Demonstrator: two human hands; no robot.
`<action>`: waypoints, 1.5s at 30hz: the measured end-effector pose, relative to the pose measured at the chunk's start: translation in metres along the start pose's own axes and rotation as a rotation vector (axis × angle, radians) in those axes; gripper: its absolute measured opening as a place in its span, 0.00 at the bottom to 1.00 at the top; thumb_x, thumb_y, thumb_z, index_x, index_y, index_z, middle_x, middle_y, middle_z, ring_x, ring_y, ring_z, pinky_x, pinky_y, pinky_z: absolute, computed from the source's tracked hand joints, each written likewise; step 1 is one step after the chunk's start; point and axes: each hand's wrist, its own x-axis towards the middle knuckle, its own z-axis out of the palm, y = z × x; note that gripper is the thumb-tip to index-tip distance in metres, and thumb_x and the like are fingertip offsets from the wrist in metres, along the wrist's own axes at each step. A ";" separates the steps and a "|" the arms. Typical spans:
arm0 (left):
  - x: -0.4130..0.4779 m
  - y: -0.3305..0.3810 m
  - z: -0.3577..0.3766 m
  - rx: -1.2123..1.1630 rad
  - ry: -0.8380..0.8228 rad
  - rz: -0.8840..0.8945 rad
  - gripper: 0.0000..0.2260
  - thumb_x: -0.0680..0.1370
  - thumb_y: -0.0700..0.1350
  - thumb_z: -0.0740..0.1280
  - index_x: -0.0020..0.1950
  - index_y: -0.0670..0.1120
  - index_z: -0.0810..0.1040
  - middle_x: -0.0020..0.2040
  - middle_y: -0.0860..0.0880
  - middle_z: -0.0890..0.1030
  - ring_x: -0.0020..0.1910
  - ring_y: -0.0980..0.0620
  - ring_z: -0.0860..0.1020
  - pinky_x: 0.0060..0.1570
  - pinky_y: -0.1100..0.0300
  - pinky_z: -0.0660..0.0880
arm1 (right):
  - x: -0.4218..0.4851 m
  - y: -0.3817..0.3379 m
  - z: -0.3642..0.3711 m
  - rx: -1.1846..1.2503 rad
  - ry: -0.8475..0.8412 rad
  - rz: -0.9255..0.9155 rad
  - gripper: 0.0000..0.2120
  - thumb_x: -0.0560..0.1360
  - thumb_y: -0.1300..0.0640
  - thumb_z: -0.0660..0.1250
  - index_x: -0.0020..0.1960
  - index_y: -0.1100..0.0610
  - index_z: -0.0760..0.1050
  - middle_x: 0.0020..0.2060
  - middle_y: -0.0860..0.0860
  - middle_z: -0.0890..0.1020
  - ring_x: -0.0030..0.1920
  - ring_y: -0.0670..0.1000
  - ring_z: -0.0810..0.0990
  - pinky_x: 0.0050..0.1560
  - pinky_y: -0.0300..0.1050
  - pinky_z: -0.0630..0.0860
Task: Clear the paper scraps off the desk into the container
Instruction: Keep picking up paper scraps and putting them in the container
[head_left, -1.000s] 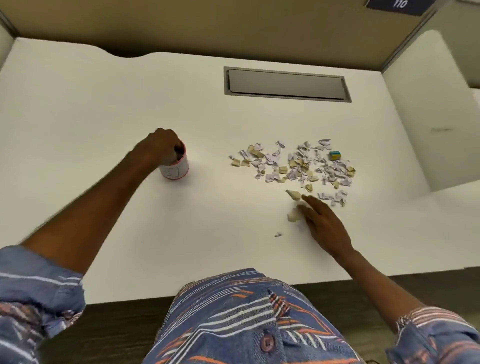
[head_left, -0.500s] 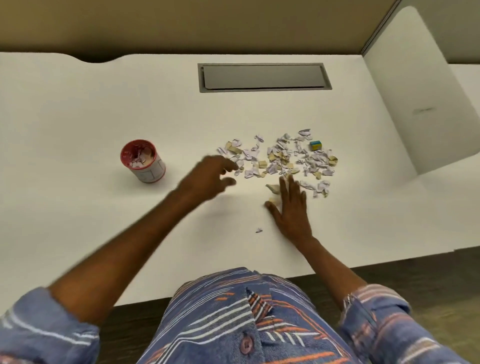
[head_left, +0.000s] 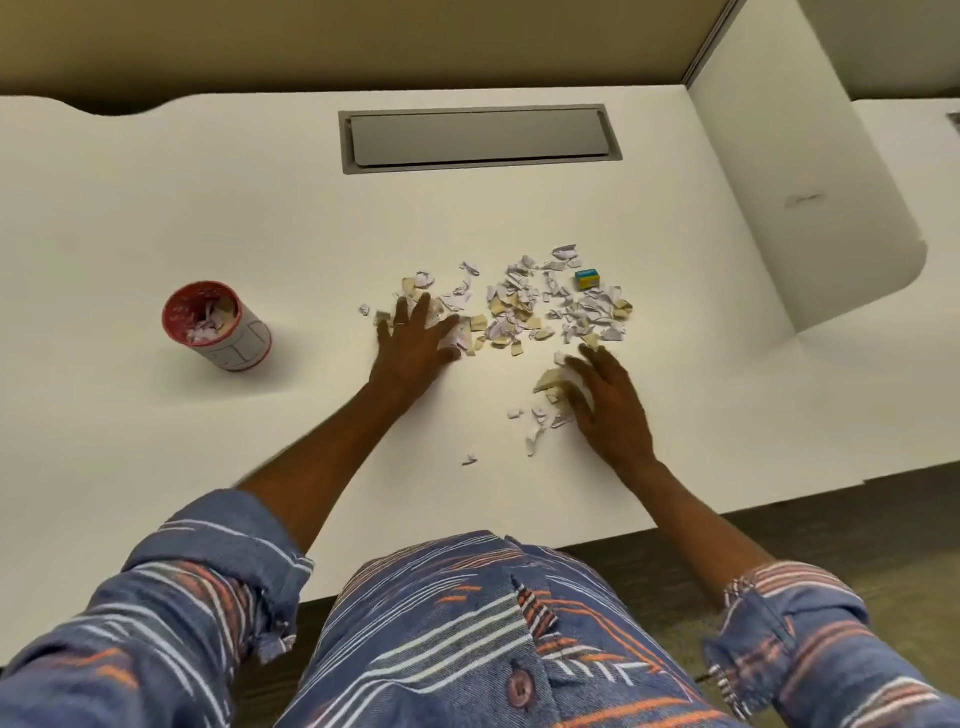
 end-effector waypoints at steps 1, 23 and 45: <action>-0.002 0.002 0.004 -0.042 0.050 0.029 0.21 0.79 0.56 0.63 0.72 0.58 0.70 0.78 0.45 0.61 0.77 0.38 0.56 0.73 0.40 0.58 | -0.004 0.006 -0.002 0.020 -0.016 0.058 0.24 0.82 0.49 0.63 0.75 0.55 0.68 0.76 0.54 0.68 0.78 0.57 0.63 0.77 0.52 0.63; -0.023 0.050 0.018 0.056 0.055 -0.070 0.24 0.80 0.61 0.57 0.76 0.61 0.61 0.80 0.48 0.56 0.79 0.39 0.50 0.71 0.38 0.57 | -0.009 -0.042 0.014 0.025 -0.183 -0.153 0.23 0.83 0.47 0.58 0.74 0.56 0.71 0.75 0.57 0.70 0.76 0.59 0.66 0.72 0.59 0.70; -0.029 0.015 -0.009 -0.680 0.355 -0.050 0.09 0.77 0.35 0.68 0.53 0.43 0.84 0.49 0.48 0.86 0.44 0.64 0.80 0.48 0.78 0.73 | 0.008 -0.076 0.011 0.403 -0.258 0.263 0.09 0.81 0.64 0.62 0.51 0.60 0.81 0.47 0.55 0.84 0.40 0.49 0.83 0.45 0.51 0.83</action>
